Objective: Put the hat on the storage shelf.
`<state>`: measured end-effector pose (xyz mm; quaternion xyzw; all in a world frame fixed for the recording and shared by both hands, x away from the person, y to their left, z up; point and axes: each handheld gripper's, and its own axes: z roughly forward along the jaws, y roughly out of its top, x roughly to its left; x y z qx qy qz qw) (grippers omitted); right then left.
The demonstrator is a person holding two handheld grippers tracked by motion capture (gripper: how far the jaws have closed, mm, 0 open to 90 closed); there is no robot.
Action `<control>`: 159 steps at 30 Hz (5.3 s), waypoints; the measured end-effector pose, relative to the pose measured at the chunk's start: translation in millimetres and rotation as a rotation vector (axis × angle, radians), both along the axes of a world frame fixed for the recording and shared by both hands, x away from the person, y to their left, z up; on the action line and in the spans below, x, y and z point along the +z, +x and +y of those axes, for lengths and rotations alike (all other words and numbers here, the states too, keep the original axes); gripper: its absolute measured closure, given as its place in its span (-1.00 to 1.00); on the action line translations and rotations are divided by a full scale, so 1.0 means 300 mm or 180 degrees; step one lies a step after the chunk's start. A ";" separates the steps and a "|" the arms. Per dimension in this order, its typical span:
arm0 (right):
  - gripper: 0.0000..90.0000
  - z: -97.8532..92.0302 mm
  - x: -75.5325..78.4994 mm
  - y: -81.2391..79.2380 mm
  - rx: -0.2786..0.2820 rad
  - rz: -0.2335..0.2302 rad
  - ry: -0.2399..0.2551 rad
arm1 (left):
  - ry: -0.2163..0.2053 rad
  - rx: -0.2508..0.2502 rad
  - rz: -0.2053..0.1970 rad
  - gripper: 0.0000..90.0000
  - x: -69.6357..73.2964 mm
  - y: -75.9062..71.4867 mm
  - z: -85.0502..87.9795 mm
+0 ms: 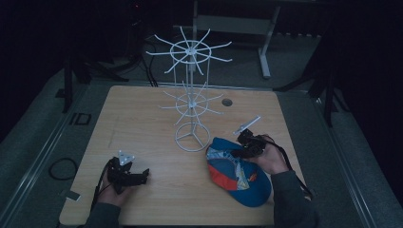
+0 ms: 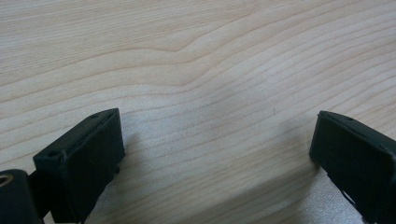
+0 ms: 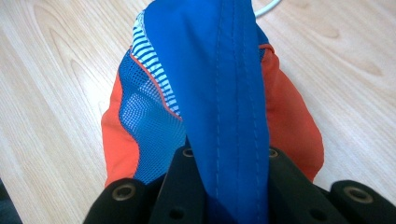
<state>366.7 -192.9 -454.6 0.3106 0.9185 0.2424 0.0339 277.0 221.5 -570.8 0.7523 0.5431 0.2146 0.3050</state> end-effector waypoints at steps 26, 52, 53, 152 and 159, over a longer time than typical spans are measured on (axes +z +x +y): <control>0.95 -0.134 0.160 -0.056 -0.0296 -0.0535 0.0671 | 0.0002 -0.0003 0.0004 -0.93 0.001 0.000 0.000; 0.95 -0.222 0.267 -0.088 -0.0452 -0.0821 0.1083 | -0.0002 0.0001 0.0006 -0.93 0.001 0.000 0.000; 0.95 -0.223 0.271 -0.089 -0.0449 -0.0817 0.1084 | -0.0002 0.0001 0.0006 -0.93 0.001 0.000 0.000; 0.95 -0.209 0.557 -0.039 -0.0217 -0.1297 0.1752 | 0.0002 -0.0003 0.0002 -0.93 0.001 0.000 0.000; 0.95 -0.211 0.581 -0.035 -0.0214 -0.1331 0.1778 | 0.0001 -0.0003 0.0002 -0.93 0.001 0.000 0.000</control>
